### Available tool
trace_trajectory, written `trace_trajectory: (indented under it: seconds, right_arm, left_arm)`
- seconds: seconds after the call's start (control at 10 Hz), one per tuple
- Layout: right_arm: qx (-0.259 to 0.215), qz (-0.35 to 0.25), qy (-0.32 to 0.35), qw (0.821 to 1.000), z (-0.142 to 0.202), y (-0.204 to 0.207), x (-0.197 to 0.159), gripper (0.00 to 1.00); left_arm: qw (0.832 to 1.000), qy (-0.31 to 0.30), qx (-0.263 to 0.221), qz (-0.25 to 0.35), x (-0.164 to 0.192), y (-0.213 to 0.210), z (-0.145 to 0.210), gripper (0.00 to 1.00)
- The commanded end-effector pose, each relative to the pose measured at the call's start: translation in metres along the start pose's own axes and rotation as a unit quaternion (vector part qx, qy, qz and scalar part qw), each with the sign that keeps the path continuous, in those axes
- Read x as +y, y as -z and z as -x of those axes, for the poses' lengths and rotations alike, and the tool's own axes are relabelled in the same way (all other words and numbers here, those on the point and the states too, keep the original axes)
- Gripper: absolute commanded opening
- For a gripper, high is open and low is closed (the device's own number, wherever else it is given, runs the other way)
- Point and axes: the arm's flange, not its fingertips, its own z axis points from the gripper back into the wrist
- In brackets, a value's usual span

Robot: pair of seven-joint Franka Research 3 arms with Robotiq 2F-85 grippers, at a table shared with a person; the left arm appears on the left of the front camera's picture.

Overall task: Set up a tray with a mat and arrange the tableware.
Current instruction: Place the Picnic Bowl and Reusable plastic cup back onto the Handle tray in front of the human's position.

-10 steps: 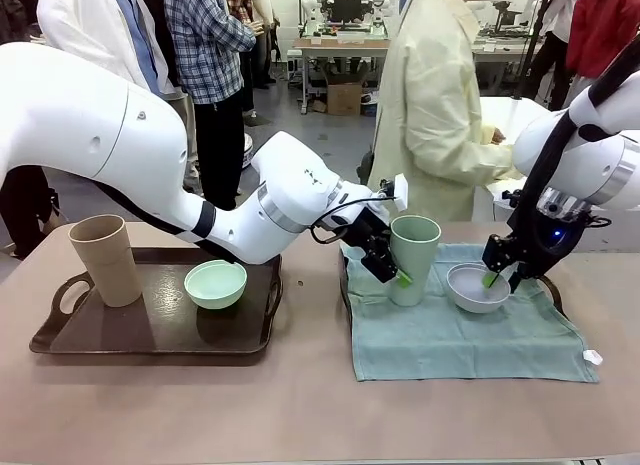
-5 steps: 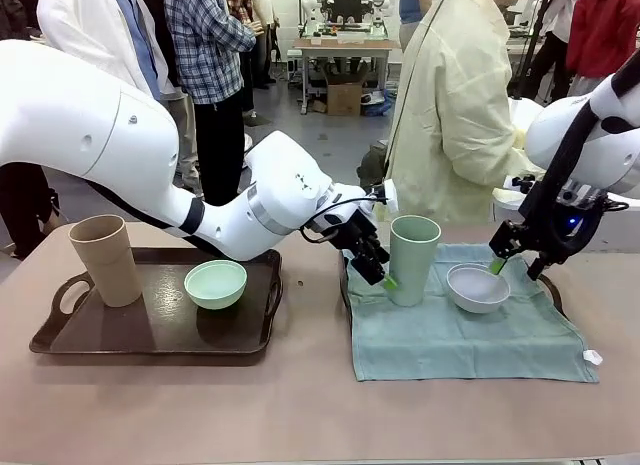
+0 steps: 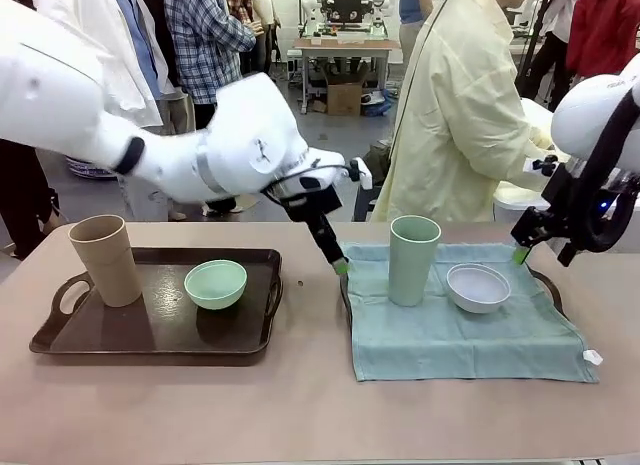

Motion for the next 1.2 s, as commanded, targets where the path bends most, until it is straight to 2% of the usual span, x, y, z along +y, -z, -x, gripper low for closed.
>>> trace_trajectory:
  seconds: [0.0,0.1,0.2,0.3,0.4,0.6,0.7,0.8,0.9,1.1]
  right_arm:
    - [-0.002,0.036,0.018,0.999,0.012,-0.022,0.016,1.0]
    - [-0.006,0.05,0.032,0.998,0.014,-0.041,0.023,1.0]
    - [-0.006,0.058,0.039,0.998,0.017,-0.06,0.032,1.0]
    - [-0.003,0.058,0.065,0.996,0.021,-0.08,0.04,1.0]
    - [-0.001,0.06,0.081,0.995,0.023,-0.094,0.048,1.0]
    - [0.006,0.063,0.106,0.992,0.027,-0.115,0.055,1.0]
    - [0.01,0.064,0.117,0.991,0.028,-0.121,0.052,1.0]
    - [0.011,0.062,0.113,0.992,0.026,-0.124,0.048,1.0]
    - [-0.001,0.049,0.099,0.994,0.03,-0.12,0.053,1.0]
    - [-0.001,0.049,0.099,0.994,0.03,-0.12,0.053,1.0]
  left_arm:
    - [0.991,-0.102,0.079,-0.019,-0.02,-0.036,-0.016,1.0]
    - [0.984,-0.151,0.084,-0.043,-0.021,-0.052,-0.018,1.0]
    - [0.968,-0.219,0.097,-0.075,-0.023,-0.065,-0.024,1.0]
    - [0.94,-0.301,0.105,-0.125,-0.023,-0.076,-0.034,1.0]
    - [0.933,-0.327,0.091,-0.117,-0.027,-0.091,-0.042,1.0]
    - [0.916,-0.356,0.107,-0.154,-0.037,-0.113,-0.059,1.0]
    - [0.913,-0.356,0.118,-0.157,-0.045,-0.125,-0.068,1.0]
    - [0.918,-0.345,0.121,-0.152,-0.052,-0.132,-0.073,1.0]
    - [0.921,-0.351,0.095,-0.141,-0.041,-0.122,-0.05,1.0]
    - [0.921,-0.351,0.095,-0.141,-0.041,-0.122,-0.05,1.0]
